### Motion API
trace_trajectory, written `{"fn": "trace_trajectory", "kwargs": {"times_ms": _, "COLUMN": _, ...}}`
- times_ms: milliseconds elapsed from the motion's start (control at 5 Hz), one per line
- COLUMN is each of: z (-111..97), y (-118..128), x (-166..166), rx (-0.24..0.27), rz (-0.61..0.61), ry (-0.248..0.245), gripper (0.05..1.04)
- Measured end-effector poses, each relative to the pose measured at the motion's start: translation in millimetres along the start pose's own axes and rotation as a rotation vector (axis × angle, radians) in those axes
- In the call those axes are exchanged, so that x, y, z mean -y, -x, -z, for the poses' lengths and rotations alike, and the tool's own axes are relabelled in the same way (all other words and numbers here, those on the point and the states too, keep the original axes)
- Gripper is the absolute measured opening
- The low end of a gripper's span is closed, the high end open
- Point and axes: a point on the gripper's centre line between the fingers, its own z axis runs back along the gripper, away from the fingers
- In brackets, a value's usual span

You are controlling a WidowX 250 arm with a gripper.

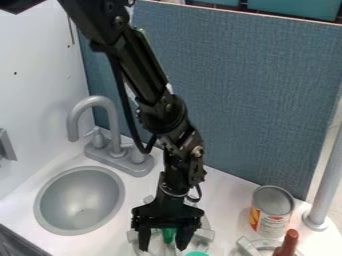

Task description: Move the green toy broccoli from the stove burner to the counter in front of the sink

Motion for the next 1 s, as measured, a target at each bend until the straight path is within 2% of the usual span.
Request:
{"fn": "trace_trajectory", "kwargs": {"times_ms": 400, "z": 16.5, "y": -8.1, "x": 5.7, "rx": -0.022, "rz": 0.114, "ry": 0.034, "gripper": 1.001}}
{"fn": "trace_trajectory", "kwargs": {"times_ms": 600, "z": 20.8, "y": -16.5, "x": 4.6, "rx": -0.029, "rz": 0.126, "ry": 0.049, "gripper": 0.943}}
{"fn": "trace_trajectory", "kwargs": {"times_ms": 800, "z": 20.5, "y": -21.9, "x": 16.6, "rx": -0.010, "rz": 0.155, "ry": 0.105, "gripper": 0.692}}
{"fn": "trace_trajectory", "kwargs": {"times_ms": 1000, "z": 17.1, "y": -26.5, "x": 20.8, "rx": 0.000, "rz": 0.150, "ry": 0.116, "gripper": 0.416}}
